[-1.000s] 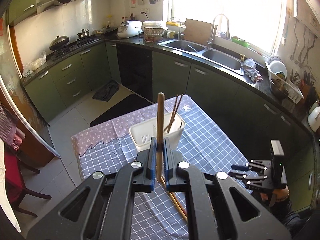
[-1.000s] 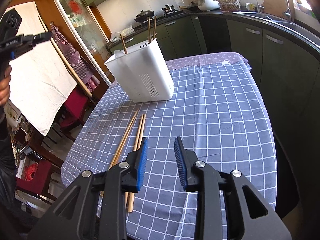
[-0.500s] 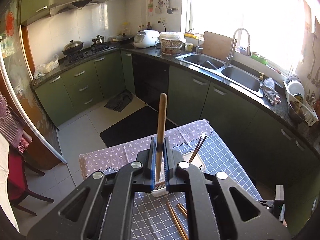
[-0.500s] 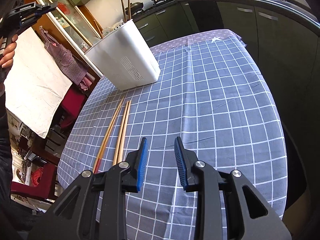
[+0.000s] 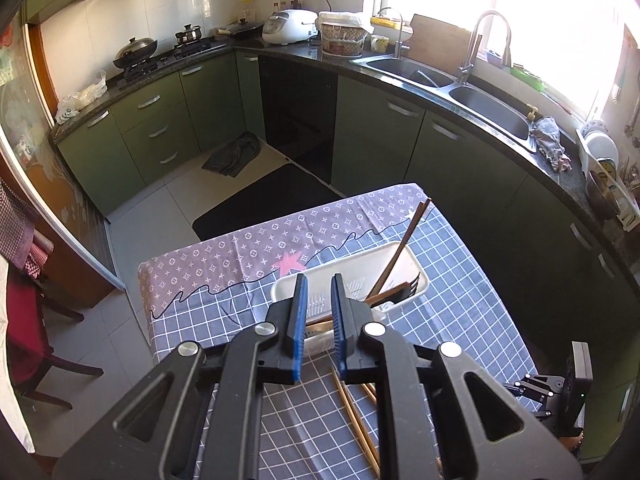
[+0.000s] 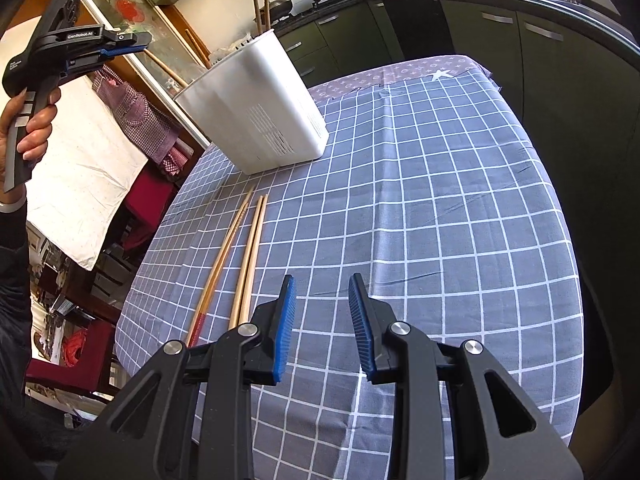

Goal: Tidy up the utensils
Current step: 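Lower the chopstick into the white holder and open the left tool, then move both open tools to the chopsticks lying on the cloth, then grasp a chopstick with the left tool while the right tool grasps another chopstick, then carry both chopsticks upright to the white holder and release them into it, then move both open tools back to the last two chopsticks on the cloth, then grasp a chopstick with the left tool while the right tool grasps the last chopstick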

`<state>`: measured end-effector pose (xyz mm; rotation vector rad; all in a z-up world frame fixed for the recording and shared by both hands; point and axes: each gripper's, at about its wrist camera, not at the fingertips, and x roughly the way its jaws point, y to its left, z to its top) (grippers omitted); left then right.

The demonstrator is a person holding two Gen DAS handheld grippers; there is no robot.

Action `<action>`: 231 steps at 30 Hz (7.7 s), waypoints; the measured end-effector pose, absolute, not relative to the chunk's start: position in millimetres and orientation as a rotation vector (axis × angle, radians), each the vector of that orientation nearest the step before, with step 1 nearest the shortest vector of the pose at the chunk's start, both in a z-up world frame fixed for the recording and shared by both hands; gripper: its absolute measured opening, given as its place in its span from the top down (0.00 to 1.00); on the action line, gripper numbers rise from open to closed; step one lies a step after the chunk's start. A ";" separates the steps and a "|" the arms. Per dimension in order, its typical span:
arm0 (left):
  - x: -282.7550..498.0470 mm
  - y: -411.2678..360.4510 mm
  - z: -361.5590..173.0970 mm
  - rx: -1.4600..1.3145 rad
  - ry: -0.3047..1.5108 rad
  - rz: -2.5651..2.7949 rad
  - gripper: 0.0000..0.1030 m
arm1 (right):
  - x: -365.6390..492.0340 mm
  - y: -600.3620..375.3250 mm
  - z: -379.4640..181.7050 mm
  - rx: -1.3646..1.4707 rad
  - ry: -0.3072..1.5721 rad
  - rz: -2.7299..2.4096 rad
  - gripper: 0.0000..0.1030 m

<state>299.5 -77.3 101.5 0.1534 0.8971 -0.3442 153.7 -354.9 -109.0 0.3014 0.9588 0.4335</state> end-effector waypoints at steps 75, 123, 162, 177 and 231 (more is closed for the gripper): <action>247.2 -85.1 -140.0 0.182 1.439 -0.262 0.90 | 244.8 -184.2 -147.3 -0.202 1.172 0.460 0.82; 156.3 -52.8 9.2 0.145 0.958 -0.315 0.94 | 131.0 -277.4 8.1 0.001 0.699 0.422 0.94; 261.9 -57.2 179.4 0.077 0.693 -0.299 0.94 | 264.9 -267.9 190.7 0.076 0.427 0.411 0.94; 305.6 -69.0 88.7 0.103 0.872 -0.290 0.92 | 326.6 -257.9 101.4 0.085 0.601 0.402 0.93; 246.1 -132.8 -141.9 0.132 1.463 -0.138 0.85 | 215.9 -298.4 -104.6 0.028 1.029 0.395 0.79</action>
